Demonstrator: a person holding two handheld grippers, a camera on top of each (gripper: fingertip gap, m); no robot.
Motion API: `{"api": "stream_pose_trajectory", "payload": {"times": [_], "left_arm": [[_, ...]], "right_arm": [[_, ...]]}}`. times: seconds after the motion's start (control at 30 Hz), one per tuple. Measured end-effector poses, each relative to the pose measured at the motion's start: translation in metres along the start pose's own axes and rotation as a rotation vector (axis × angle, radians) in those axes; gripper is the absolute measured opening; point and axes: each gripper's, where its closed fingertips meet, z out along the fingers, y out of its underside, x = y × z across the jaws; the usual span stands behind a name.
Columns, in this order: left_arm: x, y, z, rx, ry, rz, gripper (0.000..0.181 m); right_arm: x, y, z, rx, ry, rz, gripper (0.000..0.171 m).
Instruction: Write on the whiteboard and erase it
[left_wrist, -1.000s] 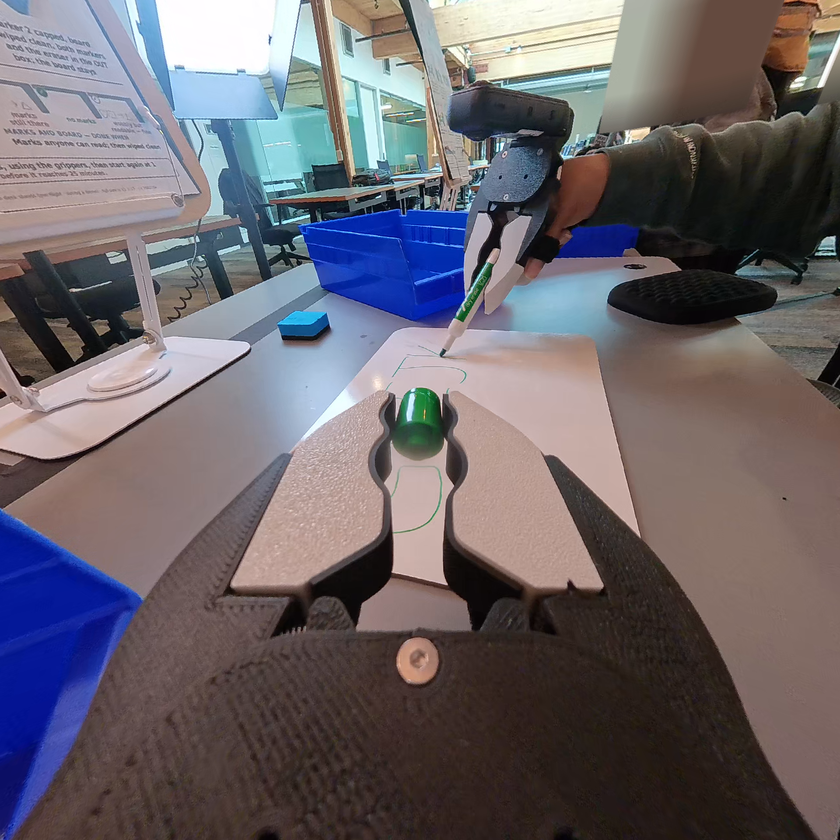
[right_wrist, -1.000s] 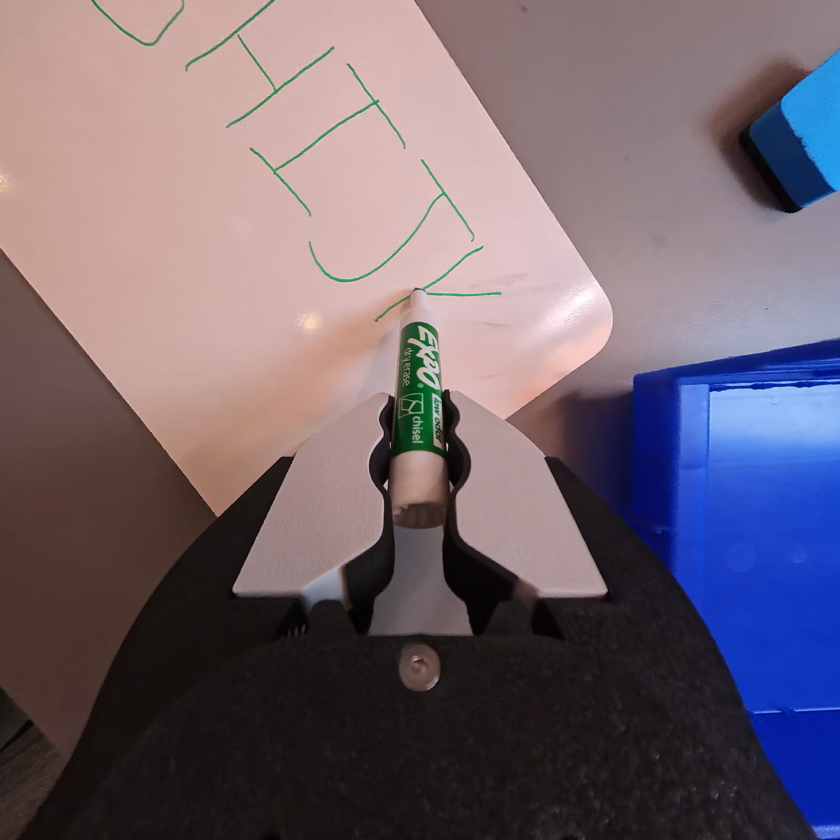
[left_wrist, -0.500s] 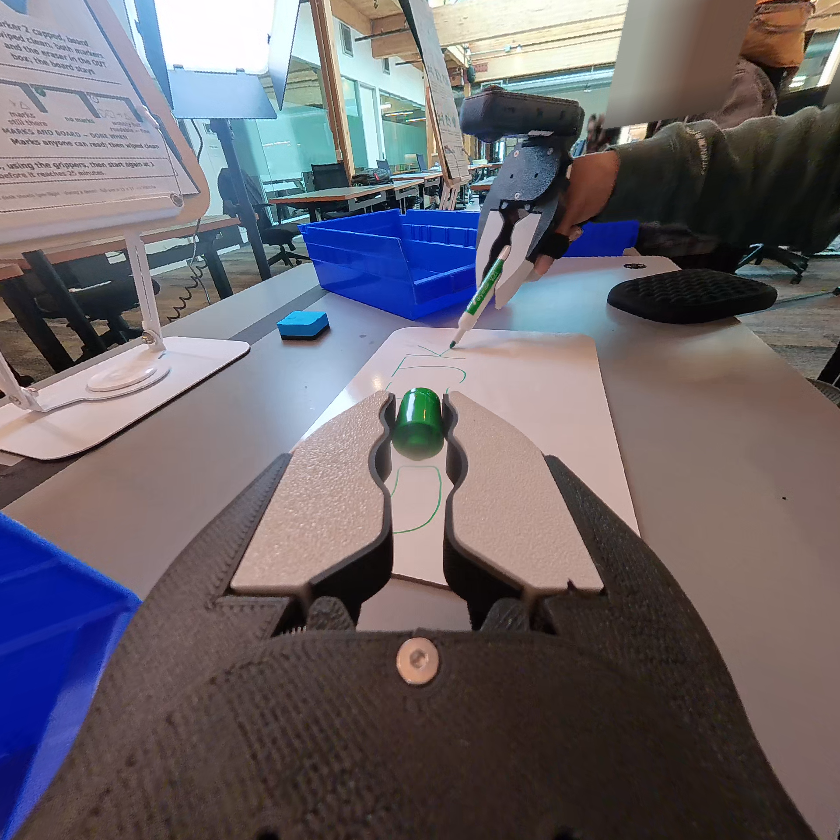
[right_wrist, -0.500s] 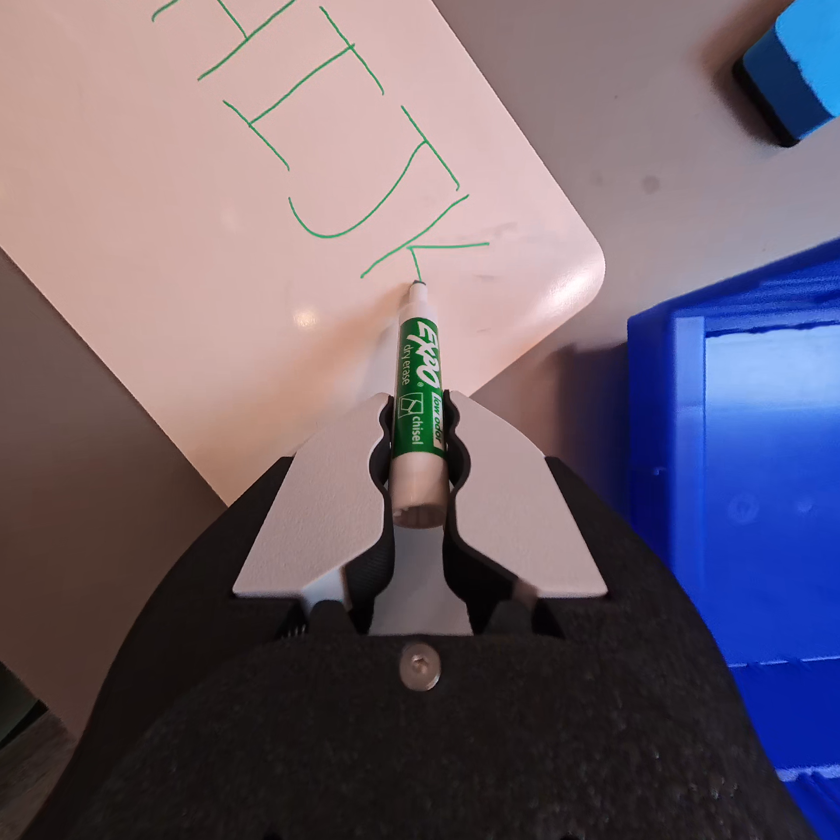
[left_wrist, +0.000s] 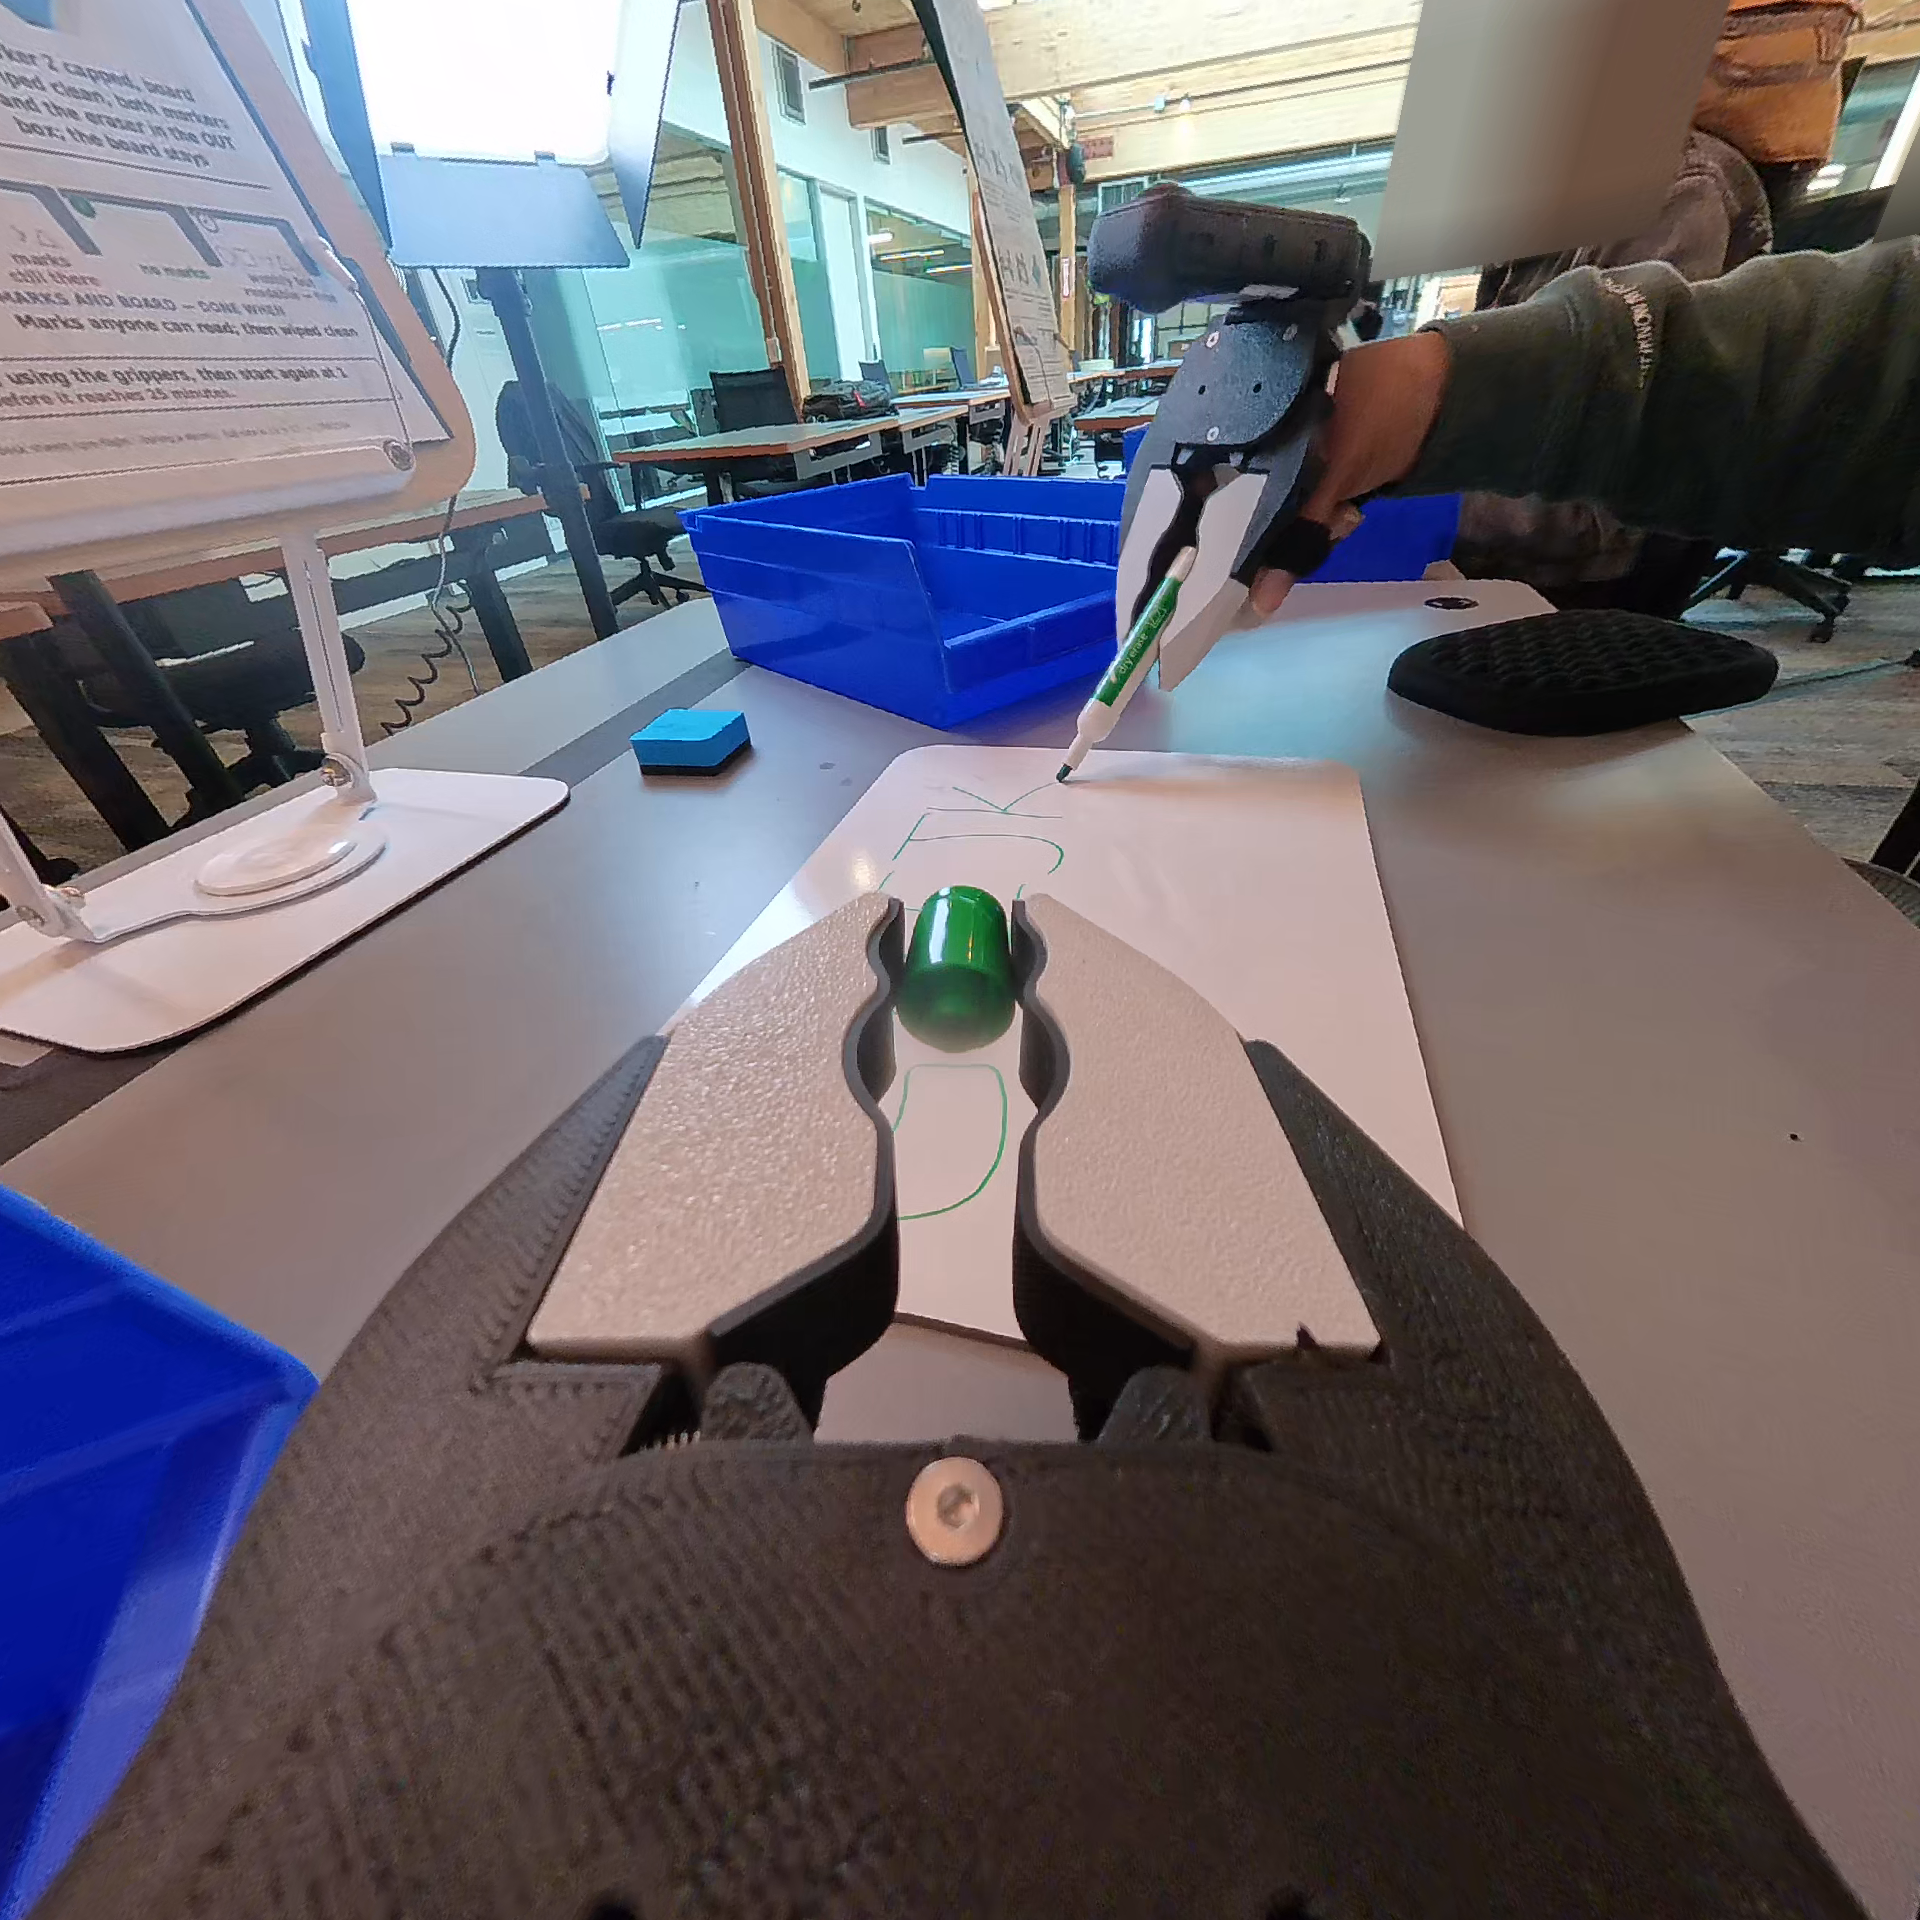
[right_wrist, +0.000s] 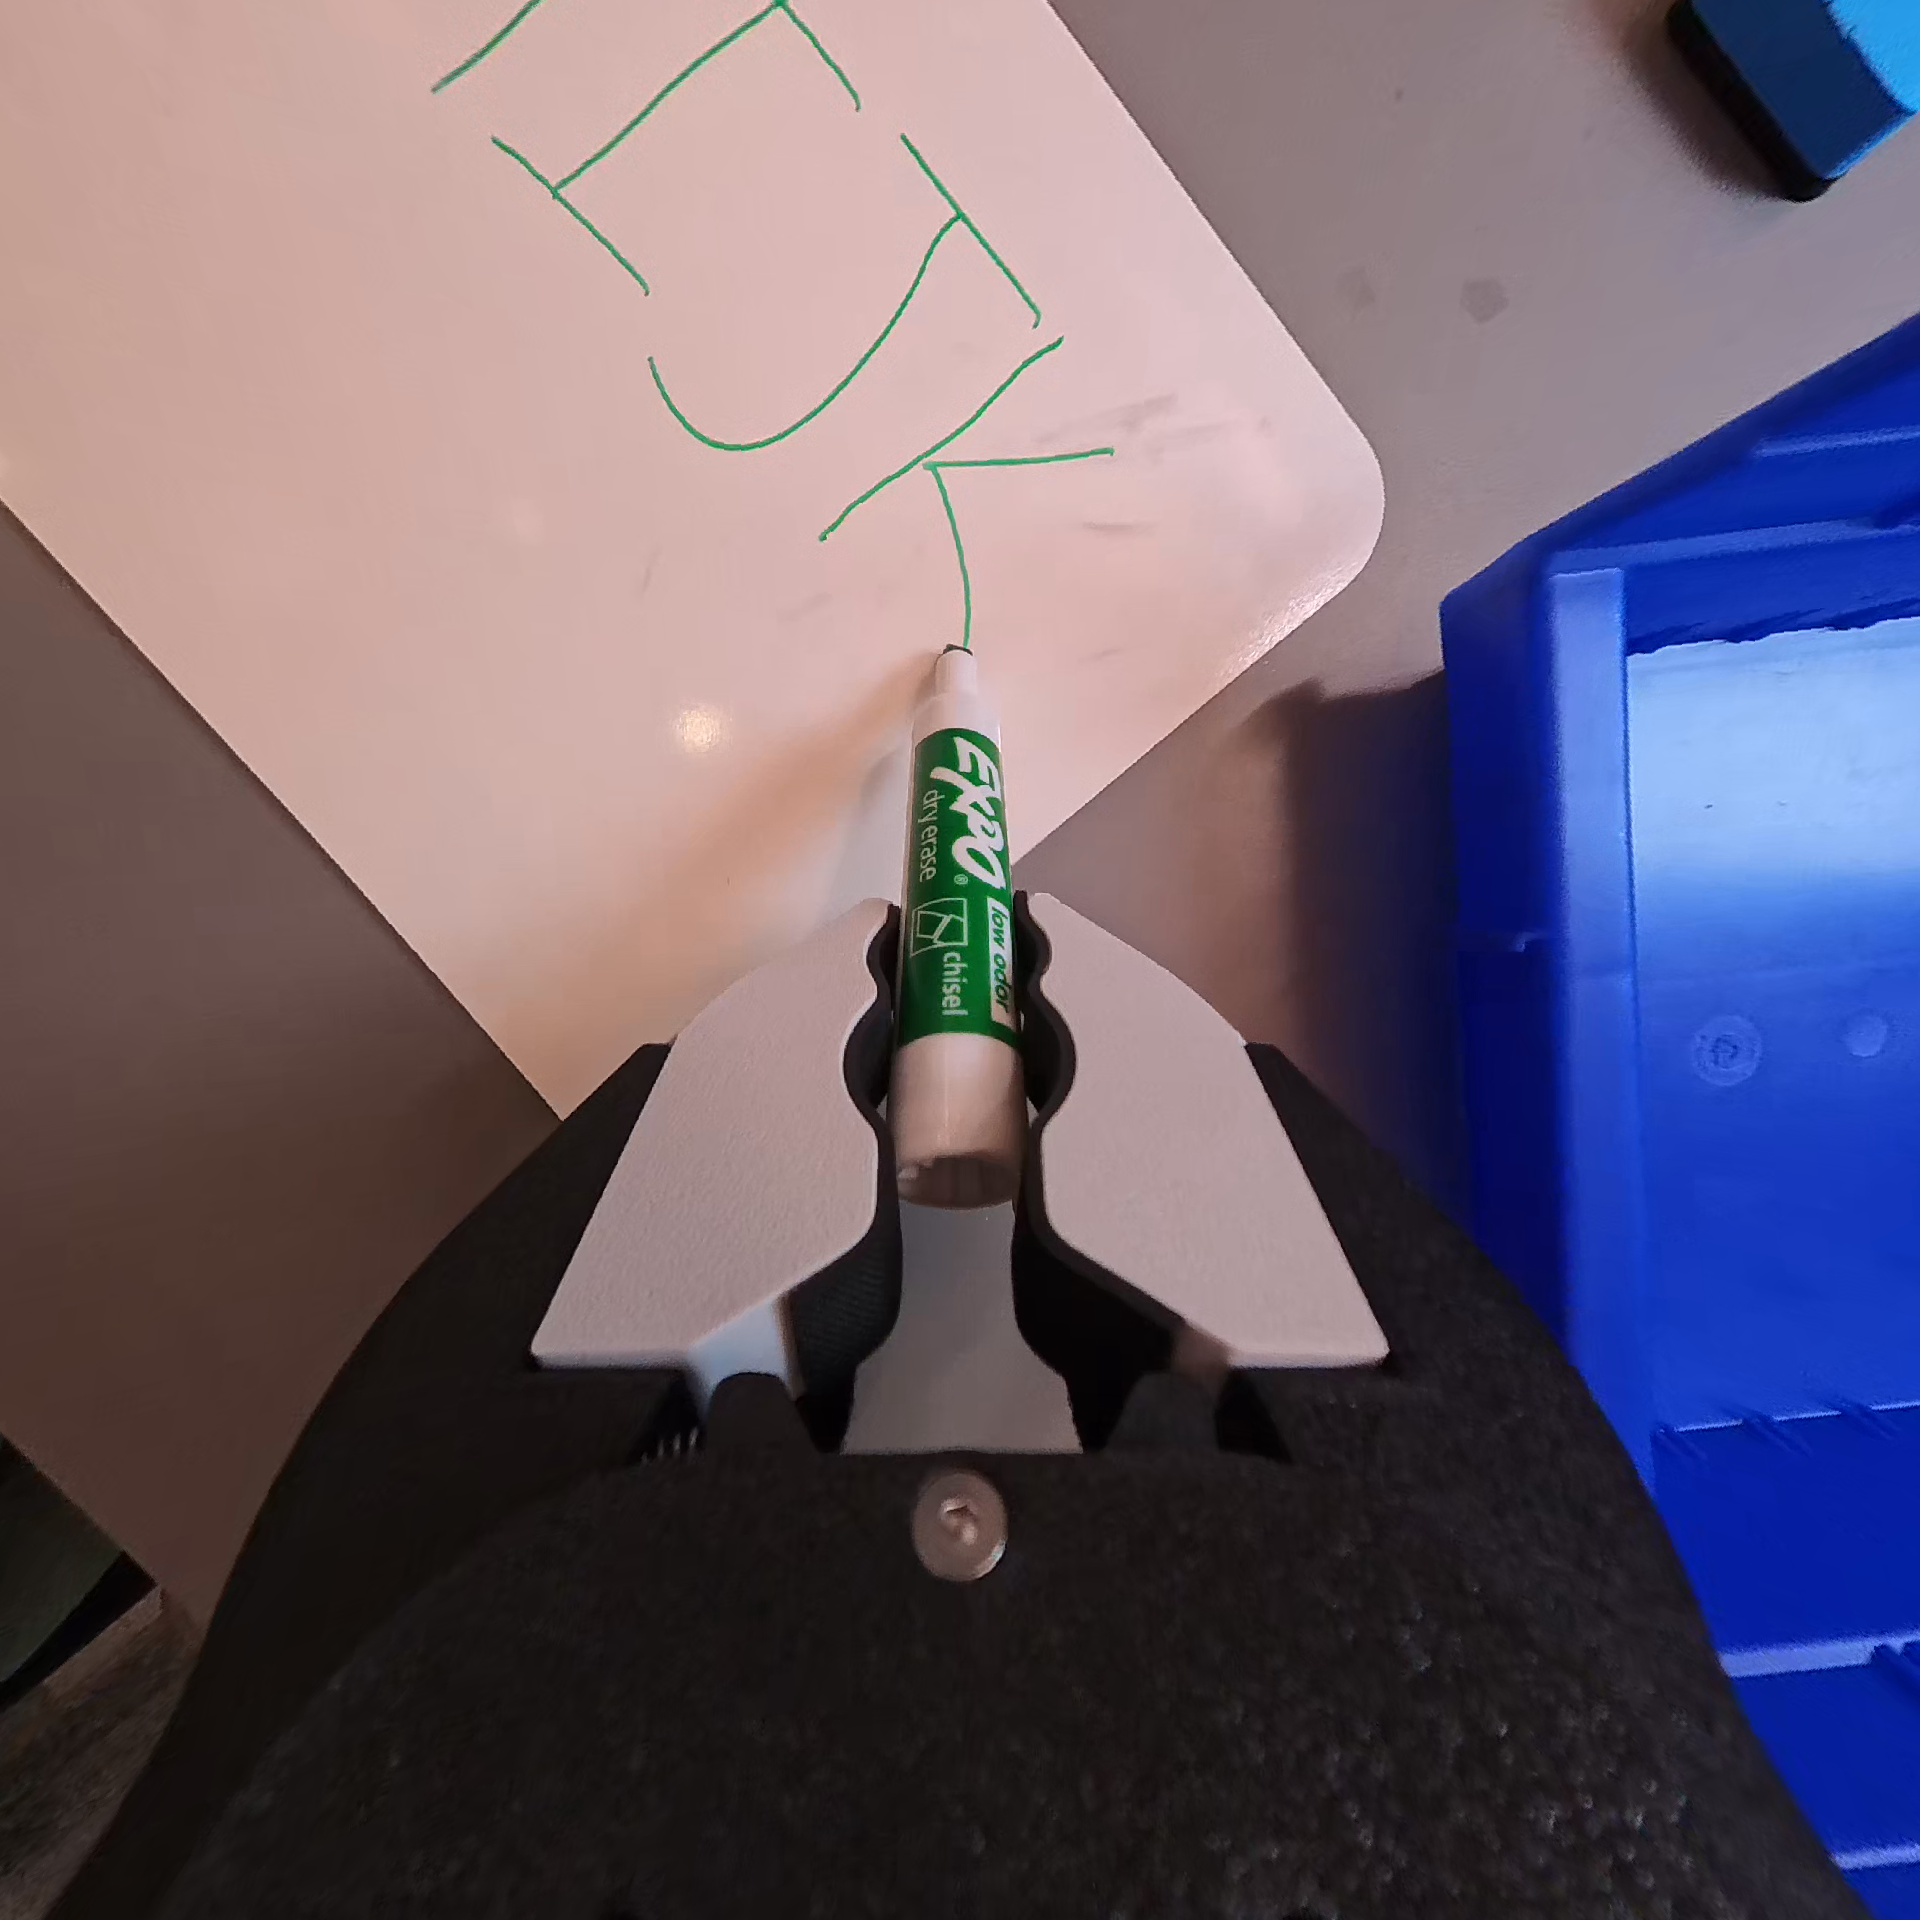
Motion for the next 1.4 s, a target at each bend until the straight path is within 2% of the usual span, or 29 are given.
{"api": "stream_pose_trajectory", "payload": {"times": [0.37, 0.67, 1.4], "left_arm": [[0.000, 0.000, 0.000, 0.000, 0.000, -0.001, 0.019], [-0.001, 0.001, -0.001, 0.000, -0.001, -0.004, 0.019], [-0.001, 0.001, -0.001, -0.001, 0.000, -0.005, 0.019]], "right_arm": [[0.025, -0.026, -0.004, 0.056, 0.046, -0.001, 0.019], [0.041, -0.032, 0.006, 0.039, 0.055, 0.010, 0.019], [0.042, -0.030, 0.013, 0.002, 0.047, 0.000, 0.019]]}}
